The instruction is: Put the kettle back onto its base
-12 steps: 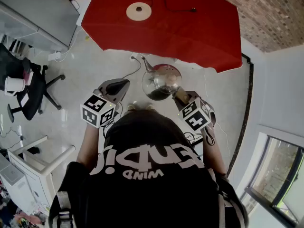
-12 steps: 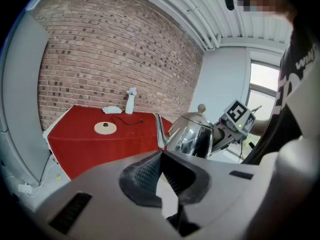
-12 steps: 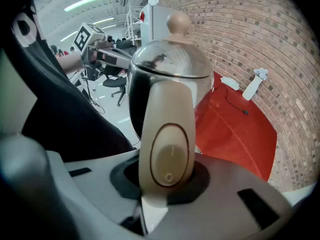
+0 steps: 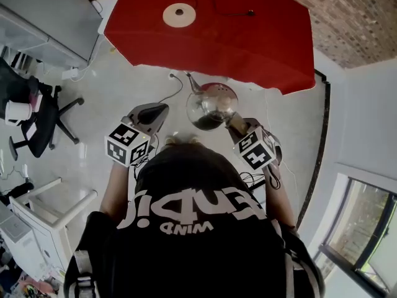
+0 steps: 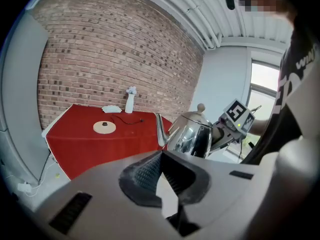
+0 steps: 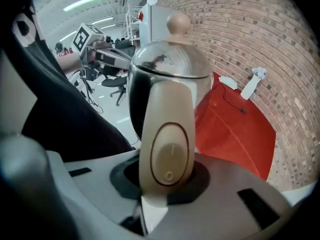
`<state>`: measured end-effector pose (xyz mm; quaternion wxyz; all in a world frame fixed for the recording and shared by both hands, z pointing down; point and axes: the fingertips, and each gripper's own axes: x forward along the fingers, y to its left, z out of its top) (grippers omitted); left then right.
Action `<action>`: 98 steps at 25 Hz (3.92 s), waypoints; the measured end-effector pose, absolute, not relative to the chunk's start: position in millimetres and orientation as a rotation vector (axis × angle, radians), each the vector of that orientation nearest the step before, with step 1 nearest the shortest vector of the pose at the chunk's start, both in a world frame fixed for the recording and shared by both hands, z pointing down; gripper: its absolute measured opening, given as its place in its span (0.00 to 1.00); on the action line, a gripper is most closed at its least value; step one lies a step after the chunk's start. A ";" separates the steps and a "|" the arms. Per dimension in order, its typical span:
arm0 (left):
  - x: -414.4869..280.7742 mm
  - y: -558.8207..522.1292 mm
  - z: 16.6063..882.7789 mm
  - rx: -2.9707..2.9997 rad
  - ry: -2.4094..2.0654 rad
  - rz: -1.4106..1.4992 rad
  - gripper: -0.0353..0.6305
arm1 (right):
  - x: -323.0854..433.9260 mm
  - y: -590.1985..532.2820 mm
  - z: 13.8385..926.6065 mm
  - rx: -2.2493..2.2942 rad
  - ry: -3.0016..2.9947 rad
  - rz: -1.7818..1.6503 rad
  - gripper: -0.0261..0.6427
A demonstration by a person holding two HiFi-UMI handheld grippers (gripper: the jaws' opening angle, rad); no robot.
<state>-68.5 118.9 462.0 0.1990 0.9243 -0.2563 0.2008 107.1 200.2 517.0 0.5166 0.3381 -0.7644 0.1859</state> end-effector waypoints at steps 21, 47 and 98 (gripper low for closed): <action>-40.5 130.4 468.2 2.551 -0.803 0.542 0.07 | 140.1 192.1 511.6 0.771 -1.935 0.418 0.14; -28.7 112.2 482.3 2.549 -0.758 0.588 0.07 | 161.9 168.8 522.2 0.835 -1.941 0.484 0.14; -57.8 -190.1 473.0 2.562 -0.600 0.558 0.07 | 120.0 -89.8 492.3 0.940 -1.866 0.544 0.14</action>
